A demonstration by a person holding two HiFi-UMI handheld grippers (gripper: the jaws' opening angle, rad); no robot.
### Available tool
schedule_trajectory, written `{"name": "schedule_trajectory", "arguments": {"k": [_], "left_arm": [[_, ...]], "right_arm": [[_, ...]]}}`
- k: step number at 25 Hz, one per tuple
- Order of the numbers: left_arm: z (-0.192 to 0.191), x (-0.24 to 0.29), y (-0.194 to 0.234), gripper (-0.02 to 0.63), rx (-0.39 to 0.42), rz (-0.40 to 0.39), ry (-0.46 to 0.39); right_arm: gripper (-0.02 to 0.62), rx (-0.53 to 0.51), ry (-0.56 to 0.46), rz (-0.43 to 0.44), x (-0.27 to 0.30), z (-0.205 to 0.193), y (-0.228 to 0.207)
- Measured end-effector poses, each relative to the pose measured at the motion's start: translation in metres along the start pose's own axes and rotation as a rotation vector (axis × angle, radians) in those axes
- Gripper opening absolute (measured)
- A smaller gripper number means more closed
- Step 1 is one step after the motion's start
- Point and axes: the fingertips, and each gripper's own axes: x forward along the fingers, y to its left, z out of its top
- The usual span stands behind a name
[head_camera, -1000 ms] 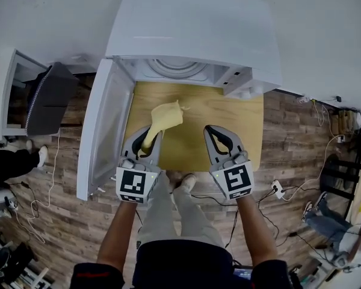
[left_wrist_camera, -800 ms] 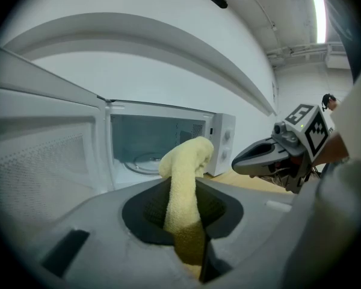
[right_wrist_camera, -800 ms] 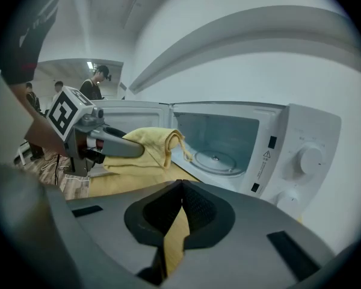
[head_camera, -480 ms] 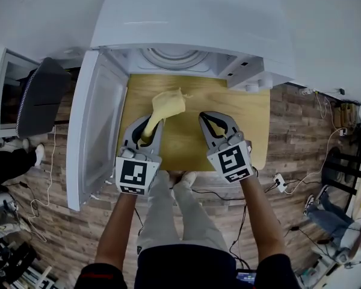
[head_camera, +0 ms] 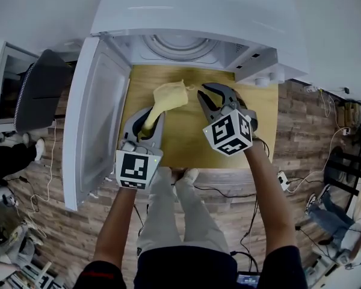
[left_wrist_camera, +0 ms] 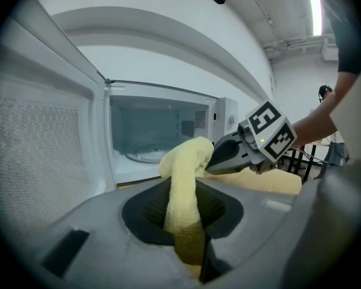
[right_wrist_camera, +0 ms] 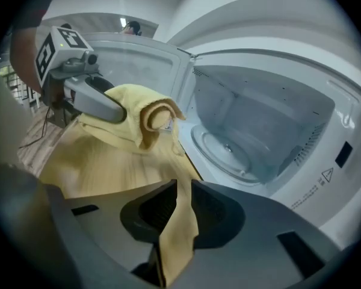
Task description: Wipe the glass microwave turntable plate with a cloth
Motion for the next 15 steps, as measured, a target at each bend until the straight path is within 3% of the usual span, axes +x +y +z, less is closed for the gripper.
{"name": "schedule_trajectory", "arguments": {"k": [10,15], "left_arm": [[-0.005,0.004,0.008,0.069,0.019,0.009,-0.006],[-0.009,0.006,0.016,0.069,0.013,0.033,0.000]], "right_arm": [[0.216,-0.215,0.069,-0.035,0.036,0.004,-0.020],[0.253,-0.264,0.077,-0.080,0.050,0.009,-0.031]]}}
